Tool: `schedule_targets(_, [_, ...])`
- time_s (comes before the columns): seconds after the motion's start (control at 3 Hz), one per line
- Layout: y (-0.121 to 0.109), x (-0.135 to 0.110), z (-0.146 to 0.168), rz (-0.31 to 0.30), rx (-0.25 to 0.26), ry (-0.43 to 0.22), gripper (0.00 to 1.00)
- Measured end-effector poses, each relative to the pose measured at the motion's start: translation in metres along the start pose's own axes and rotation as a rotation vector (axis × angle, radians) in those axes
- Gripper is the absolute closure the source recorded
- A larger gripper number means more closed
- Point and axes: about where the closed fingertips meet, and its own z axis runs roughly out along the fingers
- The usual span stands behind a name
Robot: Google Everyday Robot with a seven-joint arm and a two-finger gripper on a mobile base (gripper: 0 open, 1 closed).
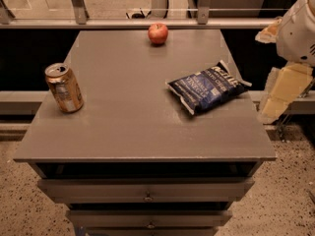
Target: Move apple near blue chip bag
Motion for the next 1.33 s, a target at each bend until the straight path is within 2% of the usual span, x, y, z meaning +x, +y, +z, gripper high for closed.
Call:
schedule_targets(0.33, [-0.041,-0.017,0.014,-0.001,0.044,-0.120,0.00])
schedule_targets(0.67, [-0.115,-0.047,0.038,0.033,0.097,-0.309,0.00])
schedule_targets(1.0, [-0.176,-0.077,0.070,0.078,0.128,-0.466,0.00])
schedule_targets(1.33, [-0.174,-0.077,0.070,0.076,0.127,-0.463,0.00])
